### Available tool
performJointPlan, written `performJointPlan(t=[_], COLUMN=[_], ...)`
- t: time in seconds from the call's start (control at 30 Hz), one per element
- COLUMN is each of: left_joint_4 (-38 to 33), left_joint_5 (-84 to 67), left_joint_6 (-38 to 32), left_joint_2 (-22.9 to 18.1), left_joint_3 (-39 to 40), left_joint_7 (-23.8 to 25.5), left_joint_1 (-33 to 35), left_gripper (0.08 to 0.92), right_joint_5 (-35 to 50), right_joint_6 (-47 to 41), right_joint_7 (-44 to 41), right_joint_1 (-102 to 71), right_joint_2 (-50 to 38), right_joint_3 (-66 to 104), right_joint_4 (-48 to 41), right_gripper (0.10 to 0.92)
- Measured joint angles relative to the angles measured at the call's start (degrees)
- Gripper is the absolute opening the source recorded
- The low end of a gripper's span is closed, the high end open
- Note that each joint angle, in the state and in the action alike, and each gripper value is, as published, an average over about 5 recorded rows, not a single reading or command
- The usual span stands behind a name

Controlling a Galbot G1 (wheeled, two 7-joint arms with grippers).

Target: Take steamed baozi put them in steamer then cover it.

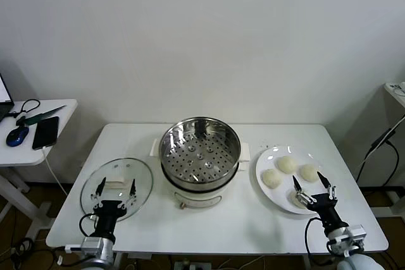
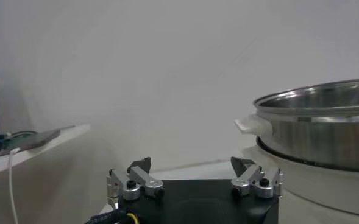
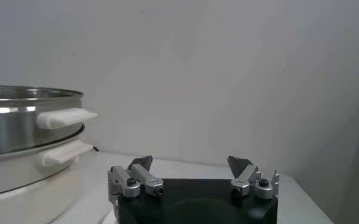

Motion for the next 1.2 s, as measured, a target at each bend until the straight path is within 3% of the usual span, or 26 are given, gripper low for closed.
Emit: performJointPlan(t=[0.4, 0.67, 0.93, 1.2], left_joint_4=[-0.98, -0.95, -0.74, -1.06], left_joint_5=[-0.16, -0.31, -0.49, -0.57], left_joint_6=[-0.35, -0.56, -0.41, 0.14], left_joint_2=[0.33, 0.76, 0.93, 1.00], left_joint_3=[0.54, 1.08, 1.16, 0.99], left_joint_7=[-0.56, -1.27, -1.86, -2.51], left_joint_1=[0.94, 1.34, 1.32, 1.43], left_gripper=[0.823, 0.823, 0.823, 0.823], right_joint_5=[-7.92, -15.27, -20.45, -23.84], right_joint_6=[-5.63, -5.09, -3.47, -2.24], right_joint_7=[-18.08, -31.95, -41.27, -45.80], right_joint_1=[9.64, 27.51, 51.69, 70.61], right_joint_2=[-18.15, -28.02, -29.81, -25.14], right_joint_3=[-4.37, -18.64, -42.91, -64.35], right_joint_4=[-6.86, -16.95, -28.38, -39.50], right_gripper=[0.823, 0.823, 0.823, 0.823])
